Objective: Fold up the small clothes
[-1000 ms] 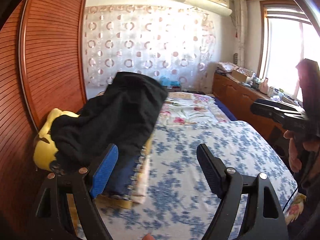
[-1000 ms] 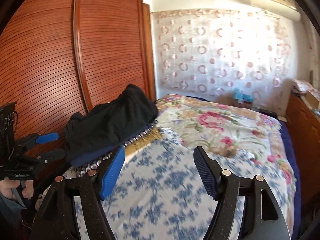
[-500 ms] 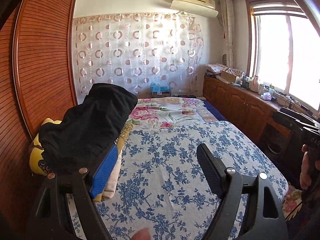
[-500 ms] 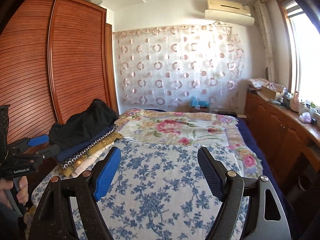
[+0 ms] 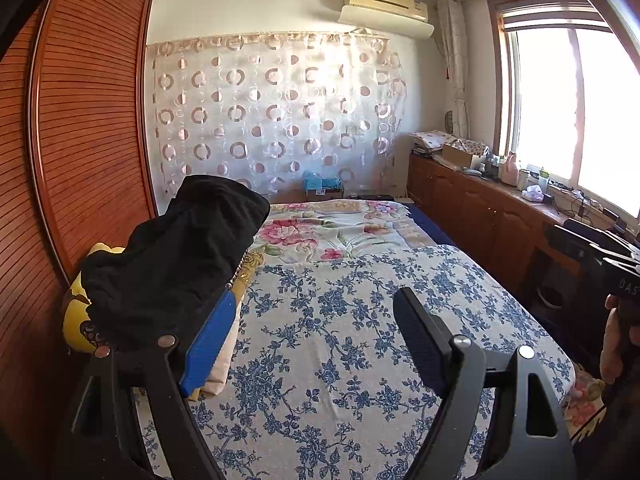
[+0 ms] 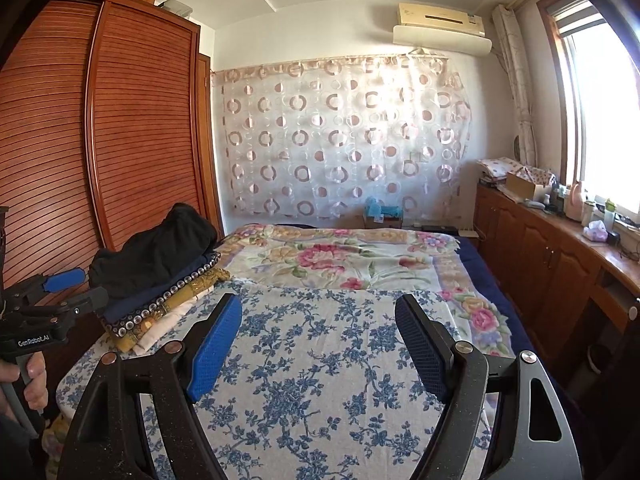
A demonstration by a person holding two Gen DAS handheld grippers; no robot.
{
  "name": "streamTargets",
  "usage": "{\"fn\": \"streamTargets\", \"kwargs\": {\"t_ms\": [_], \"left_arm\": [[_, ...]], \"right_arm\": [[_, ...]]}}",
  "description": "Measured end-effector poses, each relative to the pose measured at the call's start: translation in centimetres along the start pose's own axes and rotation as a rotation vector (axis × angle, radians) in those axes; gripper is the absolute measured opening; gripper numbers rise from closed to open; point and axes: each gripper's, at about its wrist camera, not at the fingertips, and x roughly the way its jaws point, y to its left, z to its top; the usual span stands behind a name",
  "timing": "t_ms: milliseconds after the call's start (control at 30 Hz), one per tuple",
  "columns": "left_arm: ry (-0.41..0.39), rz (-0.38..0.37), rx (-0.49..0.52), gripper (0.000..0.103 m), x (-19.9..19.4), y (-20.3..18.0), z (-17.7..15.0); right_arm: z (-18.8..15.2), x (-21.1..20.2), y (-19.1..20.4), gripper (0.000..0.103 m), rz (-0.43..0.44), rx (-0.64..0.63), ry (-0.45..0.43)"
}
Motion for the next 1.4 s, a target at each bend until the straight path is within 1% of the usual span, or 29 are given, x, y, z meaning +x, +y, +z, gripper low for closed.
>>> {"fn": "streamTargets", "kwargs": {"t_ms": [367, 1400], "left_arm": [[-0.007, 0.008, -0.007, 0.081, -0.5, 0.1, 0.1], [-0.021, 0.006, -0.008, 0.082, -1.0, 0.0, 0.4]], "right_arm": [[-0.5, -0.1, -0.5, 0.081, -0.001, 0.004, 0.000], [-0.3, 0.4, -1.8, 0.081, -0.005, 0.011, -0.003]]}}
